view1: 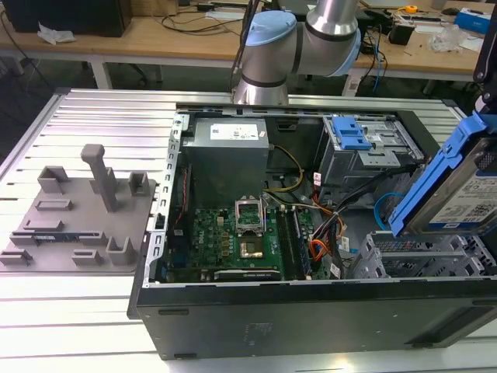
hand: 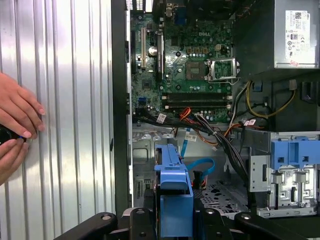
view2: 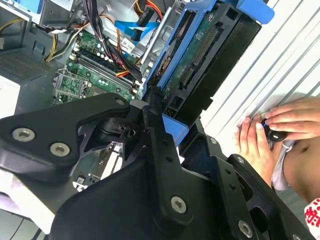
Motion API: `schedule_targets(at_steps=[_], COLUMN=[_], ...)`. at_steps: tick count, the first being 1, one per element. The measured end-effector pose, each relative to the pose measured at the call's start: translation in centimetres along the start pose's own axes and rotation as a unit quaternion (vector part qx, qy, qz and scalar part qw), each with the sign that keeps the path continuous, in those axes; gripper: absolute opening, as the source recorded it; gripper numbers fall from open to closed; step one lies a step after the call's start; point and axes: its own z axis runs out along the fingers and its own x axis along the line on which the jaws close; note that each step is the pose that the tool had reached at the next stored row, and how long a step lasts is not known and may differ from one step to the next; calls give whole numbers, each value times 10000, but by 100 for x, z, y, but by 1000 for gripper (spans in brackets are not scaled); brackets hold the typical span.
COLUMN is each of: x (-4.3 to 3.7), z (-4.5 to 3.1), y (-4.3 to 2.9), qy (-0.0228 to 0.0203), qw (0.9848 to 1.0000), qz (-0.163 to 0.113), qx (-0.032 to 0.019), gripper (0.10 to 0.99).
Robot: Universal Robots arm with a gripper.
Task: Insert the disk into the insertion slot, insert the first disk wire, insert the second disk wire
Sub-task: 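Insert the disk into the insertion slot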
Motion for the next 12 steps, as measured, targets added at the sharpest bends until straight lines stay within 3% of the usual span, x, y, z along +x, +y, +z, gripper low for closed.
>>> schedule_targets(at_steps=[4,12], x=[-57,-59], z=[18,85], y=[1,-2], qy=[1,2], qw=[10000,10000], qz=[0,-21], qx=[-3,-52], gripper=[365,365])
